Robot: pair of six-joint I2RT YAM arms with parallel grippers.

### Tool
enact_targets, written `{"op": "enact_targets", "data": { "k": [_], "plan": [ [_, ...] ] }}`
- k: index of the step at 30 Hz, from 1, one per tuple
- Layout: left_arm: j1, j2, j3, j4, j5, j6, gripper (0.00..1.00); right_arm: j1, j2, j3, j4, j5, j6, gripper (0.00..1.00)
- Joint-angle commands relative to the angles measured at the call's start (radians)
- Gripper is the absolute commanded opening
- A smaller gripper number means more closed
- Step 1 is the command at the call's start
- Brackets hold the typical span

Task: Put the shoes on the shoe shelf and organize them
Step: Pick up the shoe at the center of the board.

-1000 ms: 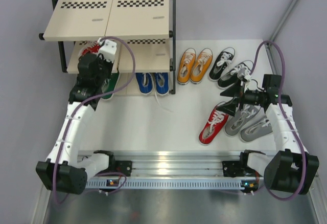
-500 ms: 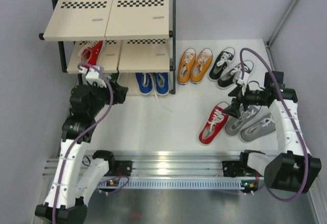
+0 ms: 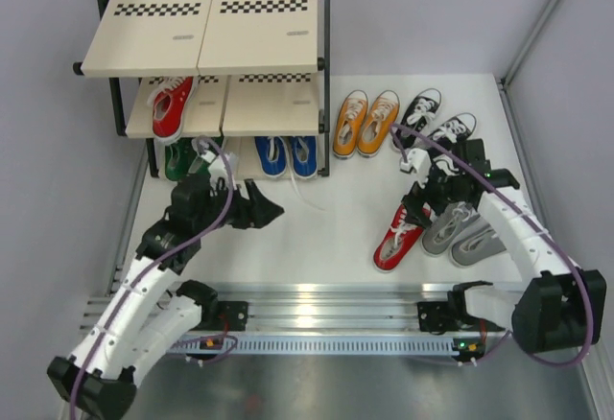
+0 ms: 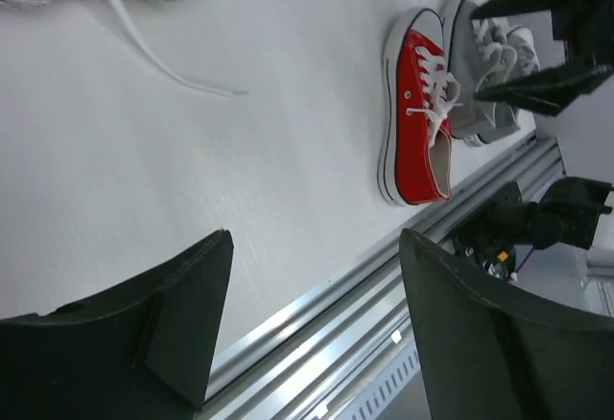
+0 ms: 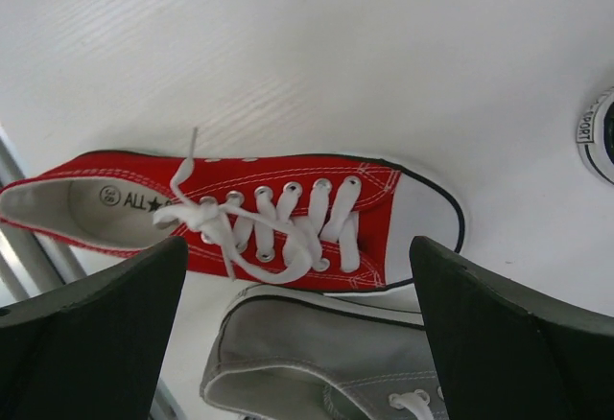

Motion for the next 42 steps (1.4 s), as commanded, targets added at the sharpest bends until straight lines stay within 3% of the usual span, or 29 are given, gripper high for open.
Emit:
{"op": "enact_targets", "data": {
  "k": [1,2,3,6,10,16,25,34,40,42],
  "plan": [
    [-0.240,0.056,-0.026,0.094,-0.139,-0.081,0.75,-0.022,0.057,0.008,0.172,0.067,0.152,0.99],
    [-0.302,0.092,-0.038,0.140,-0.246,-0.094,0.75,-0.033,0.068,0.011,0.180,0.050,0.160,0.99],
    [-0.422,0.110,-0.045,0.171,-0.289,-0.114,0.75,-0.062,0.077,0.014,0.191,0.036,0.163,0.99],
    [-0.587,0.204,-0.073,0.310,-0.394,-0.152,0.75,-0.123,0.142,0.038,0.192,-0.013,0.166,1.00],
    [-0.695,0.343,-0.066,0.467,-0.465,-0.174,0.75,-0.194,0.208,0.069,0.183,-0.068,0.168,1.00],
    [-0.764,0.602,0.011,0.645,-0.544,-0.169,0.75,-0.211,0.262,0.075,0.197,-0.145,0.197,1.00],
    [-0.830,0.955,0.241,0.671,-0.590,-0.148,0.72,-0.214,0.217,0.060,0.175,-0.183,0.178,1.00],
    [-0.865,1.152,0.342,0.666,-0.571,-0.069,0.54,-0.241,0.182,0.057,0.157,-0.226,0.160,0.99],
    [-0.890,1.193,0.376,0.643,-0.607,-0.002,0.45,-0.248,0.171,0.052,0.149,-0.243,0.154,1.00],
    [-0.900,1.199,0.381,0.646,-0.586,0.023,0.29,-0.248,0.171,0.052,0.146,-0.248,0.152,0.99]
  ]
}}
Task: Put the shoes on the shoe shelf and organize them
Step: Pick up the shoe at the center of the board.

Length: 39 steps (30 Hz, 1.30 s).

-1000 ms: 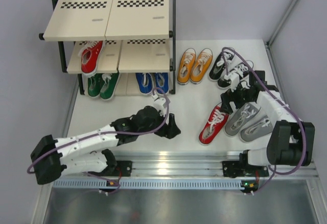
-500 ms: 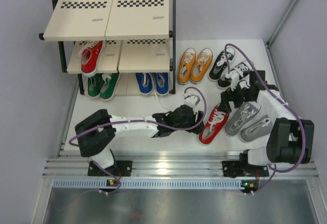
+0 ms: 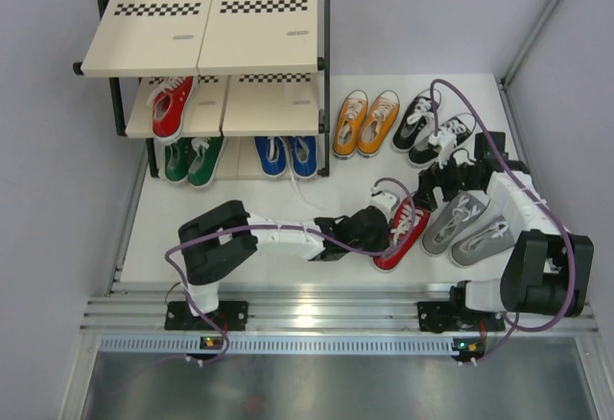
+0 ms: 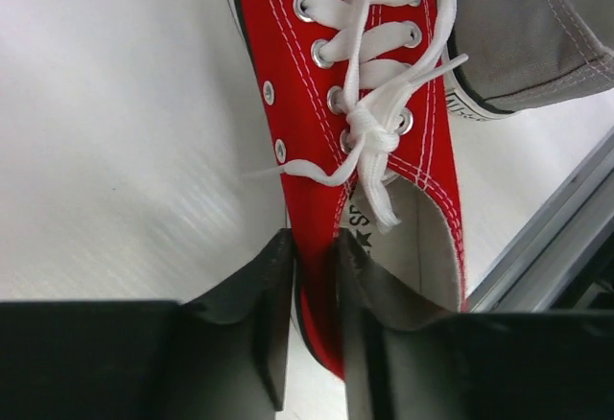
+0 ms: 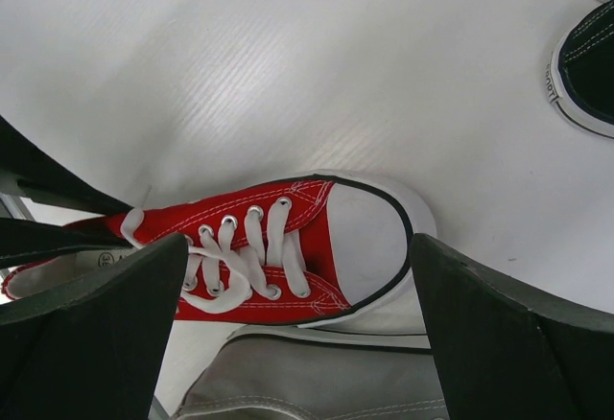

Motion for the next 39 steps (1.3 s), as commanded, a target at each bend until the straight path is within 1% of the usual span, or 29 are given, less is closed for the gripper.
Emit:
{"op": "enact_targets", "data": {
  "k": [1,2,3,4,6,8,9,10,12,13,14,16,19,21,22,28,31,36,37,39],
  "plan": [
    [-0.020,0.011,0.031,0.025,-0.011,0.070,0.25,-0.012,-0.032,0.029,-0.014,-0.047,-0.020,0.99],
    [-0.026,0.011,0.034,0.025,-0.009,0.084,0.12,-0.012,-0.034,0.028,-0.014,-0.049,-0.020,0.99],
    [-0.028,0.008,0.033,0.024,-0.009,0.089,0.05,-0.012,-0.037,0.028,-0.014,-0.049,-0.020,0.99],
    [-0.028,-0.007,0.024,0.024,-0.021,0.092,0.02,-0.012,-0.040,0.026,-0.017,-0.050,-0.020,0.99],
    [-0.028,-0.043,0.001,0.024,-0.050,0.089,0.00,-0.014,-0.047,0.024,-0.017,-0.050,-0.017,0.99],
    [-0.028,-0.153,-0.047,0.024,-0.089,0.070,0.00,-0.014,-0.061,0.026,-0.019,-0.053,-0.011,0.99],
    [-0.028,-0.153,-0.064,0.024,-0.101,0.063,0.00,-0.014,-0.067,0.027,-0.017,-0.055,-0.005,1.00],
    [-0.030,-0.216,-0.087,0.024,-0.110,0.054,0.00,-0.015,-0.072,0.031,-0.022,-0.063,0.004,1.00],
    [-0.033,-0.279,-0.151,0.024,-0.142,0.028,0.00,-0.015,-0.072,0.058,-0.054,-0.082,0.036,0.99],
    [-0.034,-0.343,-0.173,0.024,-0.153,0.005,0.00,-0.015,-0.074,0.069,-0.066,-0.114,0.044,0.99],
    [-0.042,-0.374,-0.218,0.024,-0.173,-0.005,0.00,-0.017,-0.075,0.090,-0.083,-0.138,0.053,0.99],
    [-0.051,-0.460,-0.257,0.024,-0.186,-0.040,0.00,-0.017,-0.080,0.109,-0.102,-0.194,0.093,1.00],
    [-0.057,-0.543,-0.308,0.022,-0.186,-0.061,0.00,-0.015,-0.084,0.133,-0.106,-0.291,0.142,0.99],
    [-0.060,-0.592,-0.326,0.019,-0.193,-0.066,0.00,-0.012,-0.092,0.132,-0.102,-0.326,0.168,0.99],
    [-0.060,-0.607,-0.326,0.011,-0.199,-0.065,0.00,-0.009,-0.092,0.132,-0.106,-0.355,0.167,0.99],
    [-0.060,-0.681,-0.302,-0.029,-0.256,-0.037,0.00,0.014,-0.071,0.084,-0.091,-0.415,0.197,1.00],
    [-0.060,-0.684,-0.282,-0.030,-0.258,-0.034,0.00,0.034,-0.069,0.046,-0.038,-0.444,0.269,0.99],
    [-0.060,-0.667,-0.248,-0.030,-0.270,-0.032,0.00,0.092,-0.060,0.037,0.018,-0.449,0.329,0.99],
    [-0.060,-0.664,-0.242,-0.029,-0.271,-0.034,0.00,0.129,-0.060,0.034,0.027,-0.434,0.335,0.99],
    [-0.060,-0.658,-0.222,-0.029,-0.276,-0.032,0.00,0.155,-0.057,0.020,0.053,-0.425,0.366,0.99]
  ]
}}
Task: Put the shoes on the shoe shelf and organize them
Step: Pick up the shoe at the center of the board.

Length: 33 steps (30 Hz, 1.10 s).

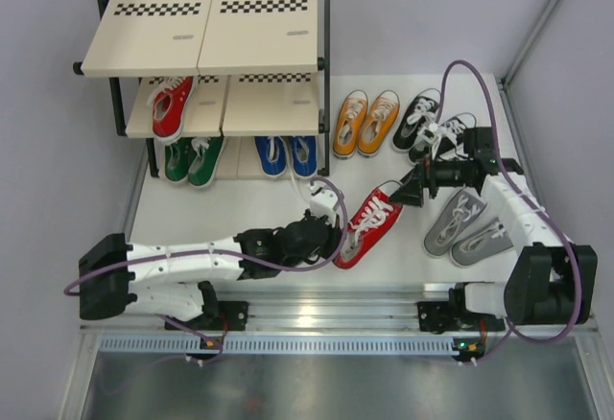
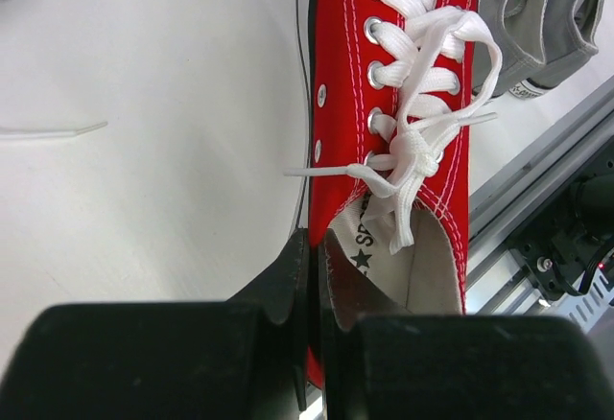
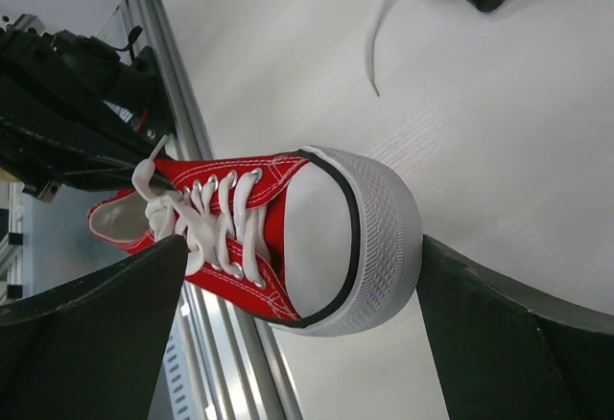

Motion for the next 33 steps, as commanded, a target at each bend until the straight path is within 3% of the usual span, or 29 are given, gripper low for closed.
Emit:
{"op": "enact_targets", "data": {
  "k": [1,7,11,14,19,20,21,22,24,25,29,33],
  "plan": [
    [-0.004,-0.016,0.103,0.137,-0.041,-0.004,0.00,0.055,0.003,-0.015,0.089,-0.053,0.076,0.99],
    [-0.004,-0.022,0.129,0.138,-0.044,0.002,0.00,0.055,0.037,-0.017,0.112,-0.085,0.119,0.94],
    [-0.004,-0.021,0.130,0.155,-0.033,-0.001,0.00,0.057,0.072,-0.008,0.131,-0.135,0.142,0.78],
    [-0.004,-0.016,0.127,0.160,-0.047,0.002,0.00,0.055,0.087,0.011,0.120,-0.186,0.136,0.56],
    [-0.004,0.015,0.118,0.180,-0.070,0.028,0.00,0.032,0.078,0.028,0.089,-0.275,0.102,0.08],
    [-0.004,0.015,0.116,0.178,-0.085,0.033,0.03,0.023,0.072,0.028,0.086,-0.278,0.096,0.00],
    [-0.004,0.015,0.112,0.180,-0.091,0.033,0.12,0.015,0.069,0.026,0.085,-0.277,0.092,0.00],
    [-0.004,0.010,0.109,0.175,-0.097,0.049,0.29,0.012,0.063,0.025,0.088,-0.263,0.089,0.00],
    [-0.004,-0.019,0.118,0.120,-0.111,0.066,0.47,0.001,0.053,0.023,0.088,-0.243,0.087,0.00],
    [-0.004,-0.034,0.123,0.100,-0.111,0.092,0.69,0.001,0.050,0.019,0.094,-0.234,0.093,0.00],
    [-0.004,-0.106,0.139,-0.016,-0.045,0.223,0.75,-0.078,0.047,-0.004,0.153,-0.229,0.151,0.00],
    [-0.004,-0.163,0.130,-0.062,0.144,0.357,0.75,-0.092,0.049,-0.031,0.221,-0.205,0.217,0.00]
  ]
}}
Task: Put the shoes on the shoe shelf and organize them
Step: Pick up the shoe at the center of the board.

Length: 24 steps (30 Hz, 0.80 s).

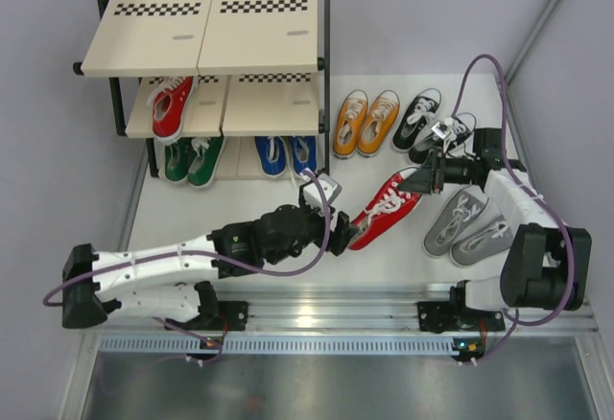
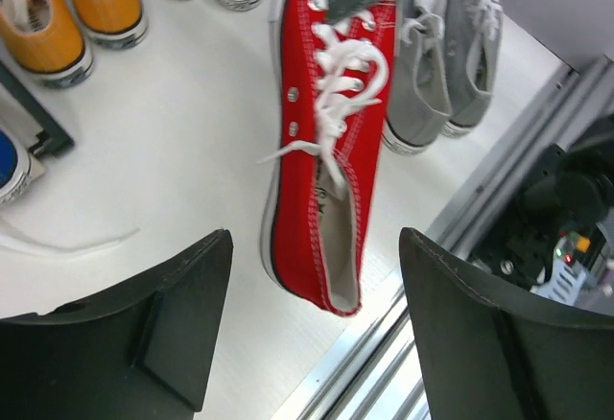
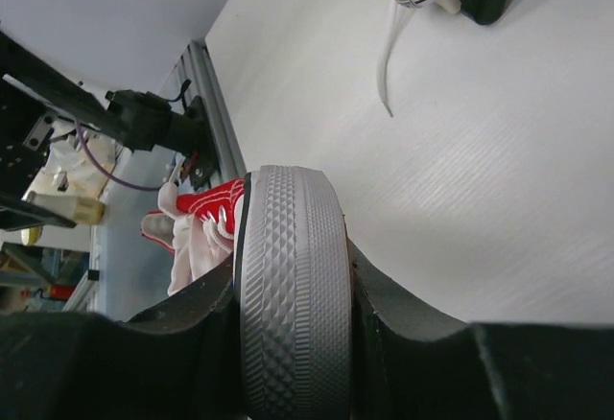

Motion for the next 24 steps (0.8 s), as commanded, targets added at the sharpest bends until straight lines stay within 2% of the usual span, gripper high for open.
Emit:
{"op": "enact_targets", "data": {
  "k": [1,5,11,12,17,18,24],
  "plan": [
    [-0.001,-0.051,0.023,-0.033,0.178,0.162,0.75,-0.014,-0.040,-0.009,0.086,-0.058,0.090,0.00],
    [-0.001,-0.038,0.039,-0.030,0.335,0.253,0.74,-0.016,-0.044,-0.021,0.116,-0.052,0.120,0.00],
    [-0.015,0.112,0.111,-0.025,0.428,0.425,0.72,-0.016,-0.055,-0.032,0.133,-0.040,0.138,0.00],
    [-0.018,0.122,0.112,-0.027,0.444,0.501,0.72,-0.016,-0.058,-0.033,0.136,-0.040,0.138,0.00],
    [-0.019,0.119,0.024,0.097,0.405,0.664,0.75,-0.016,-0.078,-0.043,0.138,-0.035,0.127,0.00],
    [-0.019,0.119,0.001,0.131,0.351,0.679,0.75,-0.016,-0.081,-0.044,0.138,-0.037,0.121,0.00],
    [-0.019,0.151,-0.049,0.190,0.332,0.730,0.76,-0.016,-0.080,-0.046,0.133,-0.047,0.107,0.00]
  ]
}}
